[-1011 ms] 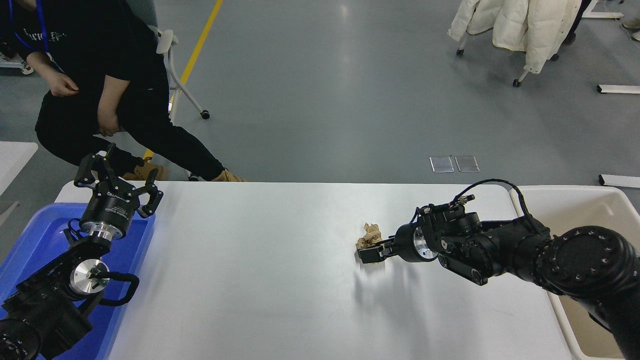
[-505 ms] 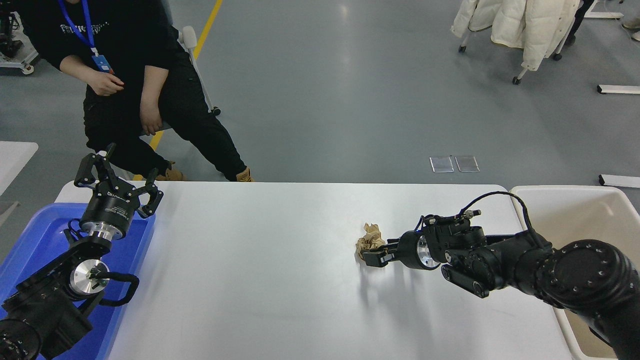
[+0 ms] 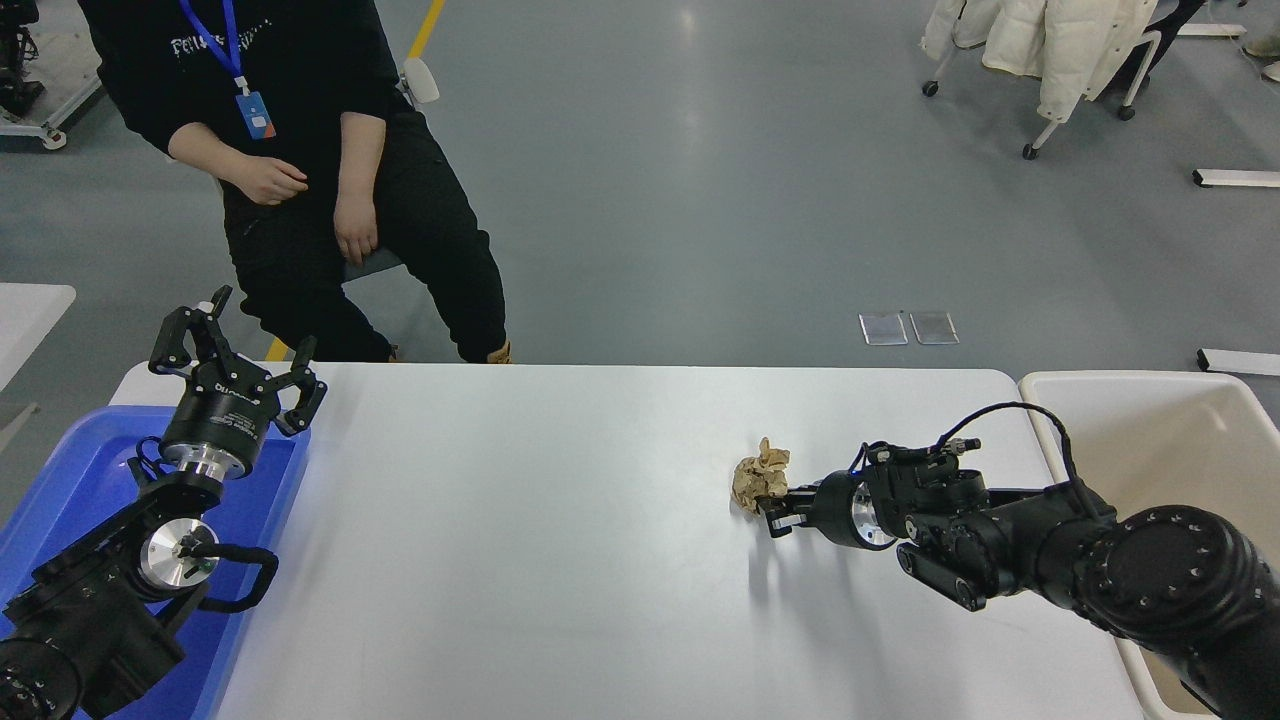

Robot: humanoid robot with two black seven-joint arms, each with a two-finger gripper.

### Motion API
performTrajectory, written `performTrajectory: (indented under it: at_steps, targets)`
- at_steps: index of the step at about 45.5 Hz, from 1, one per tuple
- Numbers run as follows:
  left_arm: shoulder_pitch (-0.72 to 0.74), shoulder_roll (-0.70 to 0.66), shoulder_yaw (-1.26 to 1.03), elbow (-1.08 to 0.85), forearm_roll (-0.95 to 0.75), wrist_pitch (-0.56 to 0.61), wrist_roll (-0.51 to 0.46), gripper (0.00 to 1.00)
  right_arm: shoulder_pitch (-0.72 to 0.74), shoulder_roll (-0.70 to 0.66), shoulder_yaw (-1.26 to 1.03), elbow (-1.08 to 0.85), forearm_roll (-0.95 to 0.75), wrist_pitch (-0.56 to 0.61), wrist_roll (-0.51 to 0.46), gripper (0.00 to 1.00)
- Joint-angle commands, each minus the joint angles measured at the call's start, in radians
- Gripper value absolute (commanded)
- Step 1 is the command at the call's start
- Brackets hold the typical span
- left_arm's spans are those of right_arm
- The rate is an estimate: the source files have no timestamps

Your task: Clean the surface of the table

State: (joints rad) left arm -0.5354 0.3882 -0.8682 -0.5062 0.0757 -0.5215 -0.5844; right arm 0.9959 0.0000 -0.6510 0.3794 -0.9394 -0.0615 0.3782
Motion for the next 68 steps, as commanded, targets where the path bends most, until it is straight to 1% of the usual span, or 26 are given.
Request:
performTrajectory:
  at_steps: [1, 9, 11, 16, 29, 32, 35, 42, 46, 59, 62, 68]
  targets:
    - [0.0, 0.0, 0.0, 0.0, 0.001, 0.0, 0.0, 1.0, 0.058, -0.005, 0.089, 0.024, 0.044, 0.0, 0.051, 0.0]
    - [0.0, 0.0, 0.0, 0.0, 0.001, 0.0, 0.0, 1.0, 0.157, -0.132, 0.169, 0.171, 0.062, 0.003, 0.183, 0.0]
    - [0.0, 0.0, 0.0, 0.0, 0.001, 0.0, 0.0, 1.0, 0.177, -0.167, 0.189, 0.208, 0.062, 0.003, 0.2, 0.0]
    - [0.0, 0.0, 0.0, 0.0, -0.001, 0.0, 0.0, 1.0, 0.21, -0.244, 0.289, 0.263, 0.062, 0.008, 0.206, 0.0]
    - [0.0, 0.0, 0.0, 0.0, 0.0, 0.0, 0.0, 1.0, 0.222, -0.414, 0.576, 0.234, 0.065, 0.023, 0.206, 0.0]
    - [0.0, 0.0, 0.0, 0.0, 0.0, 0.0, 0.0, 1.0, 0.221, -0.448, 0.625, 0.187, 0.089, 0.058, 0.203, 0.0]
    - [0.0, 0.0, 0.0, 0.0, 0.001, 0.0, 0.0, 1.0, 0.22, -0.459, 0.654, 0.1, 0.152, 0.094, 0.202, 0.0]
    - [0.0, 0.0, 0.0, 0.0, -0.001, 0.0, 0.0, 1.0, 0.208, -0.454, 0.639, -0.212, 0.379, 0.209, 0.197, 0.0]
    - [0.0, 0.0, 0.0, 0.0, 0.0, 0.0, 0.0, 1.0, 0.188, -0.451, 0.64, -0.342, 0.456, 0.273, 0.189, 0.0]
    - [0.0, 0.0, 0.0, 0.0, 0.0, 0.0, 0.0, 1.0, 0.043, -0.52, 0.657, -0.459, 0.485, 0.273, 0.147, 0.0]
    - [0.0, 0.0, 0.0, 0.0, 0.001, 0.0, 0.0, 1.0, 0.007, -0.528, 0.657, -0.473, 0.513, 0.27, 0.113, 0.0]
    - [0.0, 0.0, 0.0, 0.0, 0.001, 0.0, 0.0, 1.0, -0.069, -0.54, 0.656, -0.505, 0.545, 0.27, 0.01, 0.0]
